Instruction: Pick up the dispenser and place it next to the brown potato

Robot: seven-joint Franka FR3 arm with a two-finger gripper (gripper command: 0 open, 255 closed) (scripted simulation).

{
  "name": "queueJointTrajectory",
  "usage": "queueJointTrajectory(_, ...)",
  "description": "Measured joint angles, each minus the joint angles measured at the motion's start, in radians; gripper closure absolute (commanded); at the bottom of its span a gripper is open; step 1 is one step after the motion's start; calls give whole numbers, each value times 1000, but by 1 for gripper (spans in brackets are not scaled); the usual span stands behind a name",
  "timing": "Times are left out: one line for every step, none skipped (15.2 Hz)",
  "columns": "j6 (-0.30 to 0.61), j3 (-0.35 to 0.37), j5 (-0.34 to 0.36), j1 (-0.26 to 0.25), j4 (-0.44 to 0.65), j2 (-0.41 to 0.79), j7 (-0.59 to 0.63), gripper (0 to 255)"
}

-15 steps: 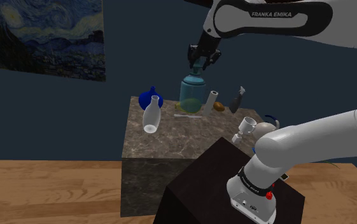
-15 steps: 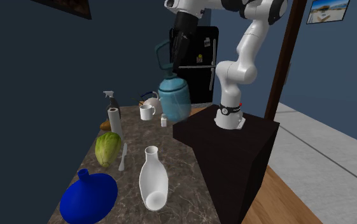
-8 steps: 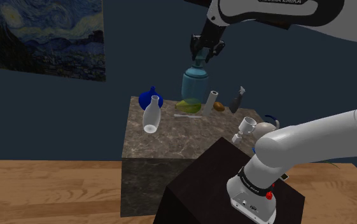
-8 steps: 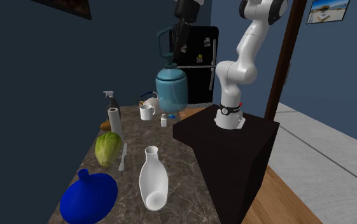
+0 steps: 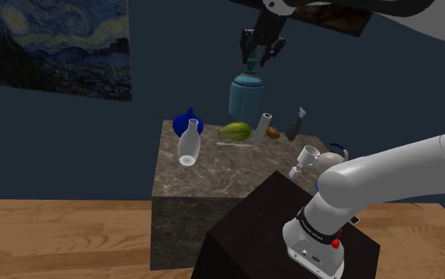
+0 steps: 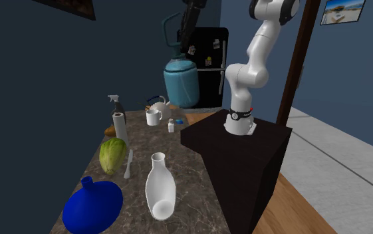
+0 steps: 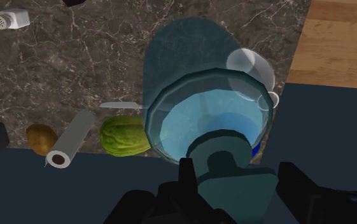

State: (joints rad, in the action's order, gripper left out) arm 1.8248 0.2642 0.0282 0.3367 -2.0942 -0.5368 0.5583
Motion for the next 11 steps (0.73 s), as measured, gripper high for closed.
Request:
queueJointTrajectory(-14, 0, 1, 1, 20, 6, -1, 255)
queueJointTrajectory(-27, 0, 2, 2, 37, 10, -2, 255)
queueJointTrajectory(-36, 0, 2, 3, 47, 12, -2, 255)
queueJointTrajectory(-34, -10, 4, 6, 47, 12, -15, 255)
queueJointTrajectory(-38, -25, 7, 11, 52, 13, -33, 255)
queueJointTrajectory(-36, -37, 9, 13, 47, 8, -47, 255)
queueJointTrajectory(-31, -65, 12, 20, 37, 1, -78, 255)
queueJointTrajectory(-25, -89, 16, 27, 28, -3, -106, 255)
queueJointTrajectory(-18, -108, 21, 33, 31, 5, -130, 255)
queueJointTrajectory(-15, -127, 24, 39, 32, 7, -153, 255)
queueJointTrajectory(-11, -142, 27, 43, 24, 3, -171, 255)
